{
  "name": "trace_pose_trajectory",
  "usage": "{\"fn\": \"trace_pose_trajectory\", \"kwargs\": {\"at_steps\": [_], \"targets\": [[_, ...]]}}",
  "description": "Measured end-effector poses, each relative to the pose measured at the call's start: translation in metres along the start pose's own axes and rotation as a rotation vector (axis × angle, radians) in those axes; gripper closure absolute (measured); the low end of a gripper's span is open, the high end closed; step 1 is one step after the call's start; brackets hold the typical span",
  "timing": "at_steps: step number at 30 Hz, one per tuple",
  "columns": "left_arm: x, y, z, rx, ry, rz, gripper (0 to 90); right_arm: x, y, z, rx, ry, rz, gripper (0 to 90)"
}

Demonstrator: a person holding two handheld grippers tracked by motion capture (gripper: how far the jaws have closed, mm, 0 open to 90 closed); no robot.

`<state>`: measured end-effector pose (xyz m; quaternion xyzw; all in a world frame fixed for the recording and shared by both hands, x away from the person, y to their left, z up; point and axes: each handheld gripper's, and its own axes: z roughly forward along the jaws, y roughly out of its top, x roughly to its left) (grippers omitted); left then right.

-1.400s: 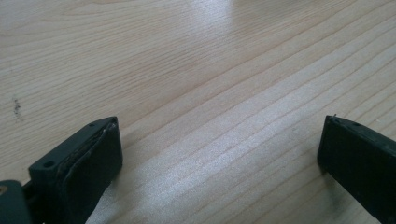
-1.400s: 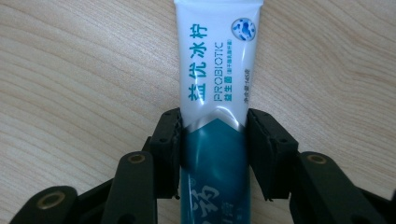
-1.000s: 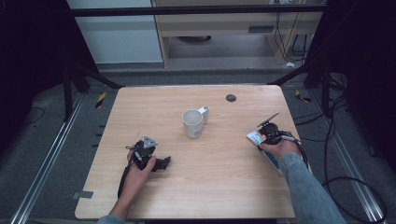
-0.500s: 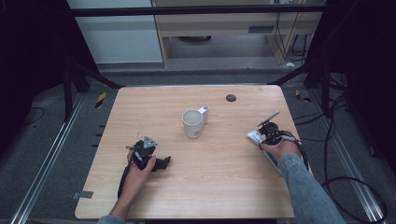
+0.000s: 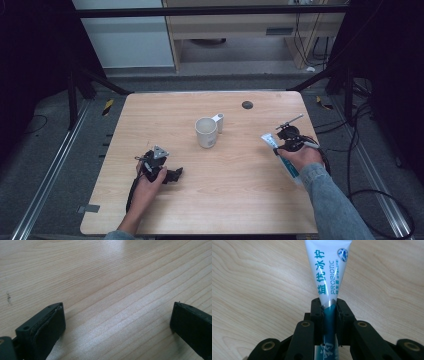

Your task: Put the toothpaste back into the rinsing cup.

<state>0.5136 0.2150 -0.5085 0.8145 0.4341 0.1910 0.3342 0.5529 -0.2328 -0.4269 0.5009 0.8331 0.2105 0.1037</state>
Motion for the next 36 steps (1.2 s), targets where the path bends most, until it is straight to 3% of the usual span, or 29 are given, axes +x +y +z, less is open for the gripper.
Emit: {"fn": "trace_pose_trajectory", "kwargs": {"at_steps": [6,14,21,36], "targets": [[0.000,0.000,0.000,-0.001,0.000,-0.001,0.0,0.009,0.011,-0.018,-0.078,0.020,0.005,78.3],[0.000,0.000,0.000,0.000,0.000,-0.001,0.0,0.023,0.022,-0.028,-0.151,0.035,-0.010,78.4],[0.000,0.000,0.000,0.000,0.000,0.000,0.0,0.034,0.033,-0.031,-0.199,0.047,-0.013,78.4],[0.000,0.000,0.000,0.000,0.000,0.001,0.0,0.053,0.056,-0.043,-0.264,0.027,-0.043,78.4]]}}
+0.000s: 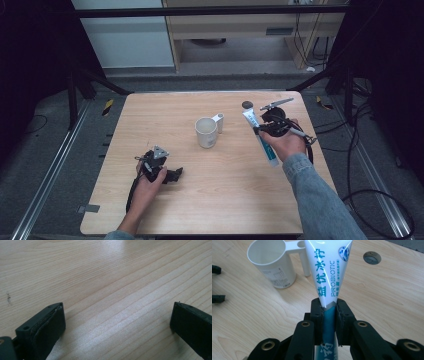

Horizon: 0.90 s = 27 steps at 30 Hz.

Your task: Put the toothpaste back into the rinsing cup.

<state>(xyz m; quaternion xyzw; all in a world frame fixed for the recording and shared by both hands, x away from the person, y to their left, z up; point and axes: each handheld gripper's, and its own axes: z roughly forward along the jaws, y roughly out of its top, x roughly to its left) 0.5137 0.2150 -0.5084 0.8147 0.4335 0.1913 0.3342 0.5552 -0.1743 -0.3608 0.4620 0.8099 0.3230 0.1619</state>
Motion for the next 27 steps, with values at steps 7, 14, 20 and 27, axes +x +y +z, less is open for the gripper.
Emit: {"fn": "trace_pose_trajectory", "kwargs": {"at_steps": [7,14,20,27], "targets": [[0.000,0.000,0.000,0.000,0.000,0.000,0.0,0.010,0.014,0.003,-0.053,-0.005,-0.006,78.4],[0.000,0.001,0.001,-0.001,0.000,-0.001,0.0,0.019,0.025,0.008,-0.096,0.020,-0.002,78.4],[0.000,0.001,0.001,-0.001,-0.001,0.000,0.0,0.024,0.033,0.011,-0.111,0.024,-0.001,78.4],[0.000,0.001,0.001,0.000,-0.001,0.004,0.0,0.030,0.046,0.013,-0.154,0.018,0.002,78.4]]}}
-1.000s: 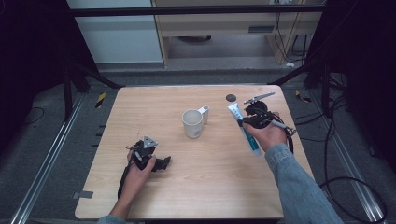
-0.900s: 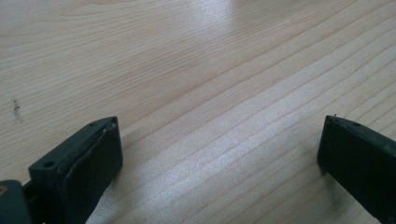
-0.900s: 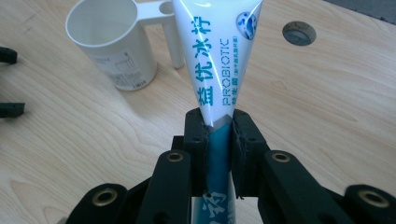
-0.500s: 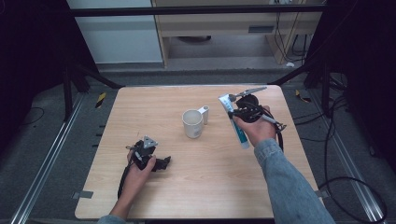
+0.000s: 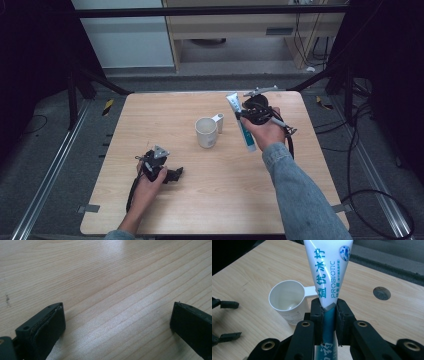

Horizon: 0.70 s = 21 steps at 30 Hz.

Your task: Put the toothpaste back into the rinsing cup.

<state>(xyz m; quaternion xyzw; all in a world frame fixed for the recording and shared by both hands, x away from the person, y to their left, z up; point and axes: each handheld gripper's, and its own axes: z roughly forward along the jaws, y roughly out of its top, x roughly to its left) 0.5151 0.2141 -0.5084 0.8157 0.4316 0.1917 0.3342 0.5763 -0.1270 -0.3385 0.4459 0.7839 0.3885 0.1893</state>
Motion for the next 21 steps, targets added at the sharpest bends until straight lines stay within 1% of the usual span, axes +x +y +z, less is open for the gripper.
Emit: {"fn": "trace_pose_trajectory", "kwargs": {"at_steps": [7,10,11,12,14,16,18,21], "targets": [[0.000,0.000,0.000,0.000,0.000,0.000,0.0,0.005,0.008,0.002,-0.024,-0.003,-0.006,78.4],[0.000,0.000,0.000,0.000,0.000,-0.001,0.0,0.007,0.015,0.002,-0.050,0.002,-0.007,78.4],[0.000,0.000,0.000,0.000,0.000,-0.001,0.0,0.007,0.015,0.002,-0.050,0.002,-0.007,78.4],[0.000,0.000,0.000,0.000,0.000,-0.001,0.0,0.009,0.019,0.002,-0.067,0.004,-0.005,78.4],[0.000,0.000,0.000,0.000,0.000,-0.001,0.0,0.010,0.023,0.002,-0.079,0.008,-0.007,78.4],[0.000,0.000,0.000,0.000,0.000,-0.001,0.0,0.011,0.024,0.003,-0.087,0.010,-0.013,78.4],[0.000,0.000,0.000,0.000,0.000,-0.001,0.0,0.015,0.026,0.005,-0.108,0.025,-0.025,78.4],[0.000,0.000,0.000,0.000,0.000,-0.001,0.0,0.017,0.027,0.006,-0.118,0.023,-0.023,78.4]]}}
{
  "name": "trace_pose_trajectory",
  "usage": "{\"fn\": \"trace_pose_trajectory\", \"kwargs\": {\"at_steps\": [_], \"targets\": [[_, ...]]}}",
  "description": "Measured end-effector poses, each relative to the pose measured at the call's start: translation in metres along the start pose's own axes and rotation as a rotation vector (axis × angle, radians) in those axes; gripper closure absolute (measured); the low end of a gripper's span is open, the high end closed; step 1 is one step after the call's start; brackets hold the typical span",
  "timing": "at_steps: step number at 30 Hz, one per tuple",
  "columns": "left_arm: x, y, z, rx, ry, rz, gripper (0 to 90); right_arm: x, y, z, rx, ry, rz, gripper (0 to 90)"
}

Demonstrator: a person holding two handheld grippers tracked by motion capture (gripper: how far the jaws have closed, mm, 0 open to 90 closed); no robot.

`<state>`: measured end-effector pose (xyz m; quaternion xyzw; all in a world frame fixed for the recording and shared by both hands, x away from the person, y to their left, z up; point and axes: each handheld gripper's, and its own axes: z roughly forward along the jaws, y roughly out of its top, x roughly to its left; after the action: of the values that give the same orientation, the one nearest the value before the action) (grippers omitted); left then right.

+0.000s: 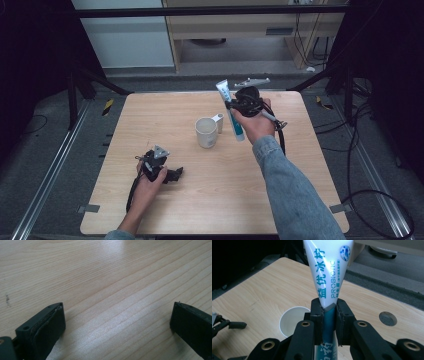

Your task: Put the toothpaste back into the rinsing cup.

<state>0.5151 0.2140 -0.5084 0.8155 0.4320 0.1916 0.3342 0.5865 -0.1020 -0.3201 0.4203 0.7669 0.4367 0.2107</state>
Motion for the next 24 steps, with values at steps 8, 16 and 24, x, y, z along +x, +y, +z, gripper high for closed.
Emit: {"fn": "trace_pose_trajectory", "kwargs": {"at_steps": [8,16,24], "targets": [[0.000,0.000,0.000,0.000,0.000,0.000,0.0,0.008,0.010,0.004,-0.036,-0.014,0.003,78.4],[0.000,0.000,0.000,0.001,0.000,0.001,0.0,0.017,0.020,0.007,-0.105,-0.054,0.016,78.4],[0.000,0.000,0.000,0.002,0.001,0.000,0.0,0.024,0.029,0.013,-0.143,-0.072,0.016,78.4]]}}
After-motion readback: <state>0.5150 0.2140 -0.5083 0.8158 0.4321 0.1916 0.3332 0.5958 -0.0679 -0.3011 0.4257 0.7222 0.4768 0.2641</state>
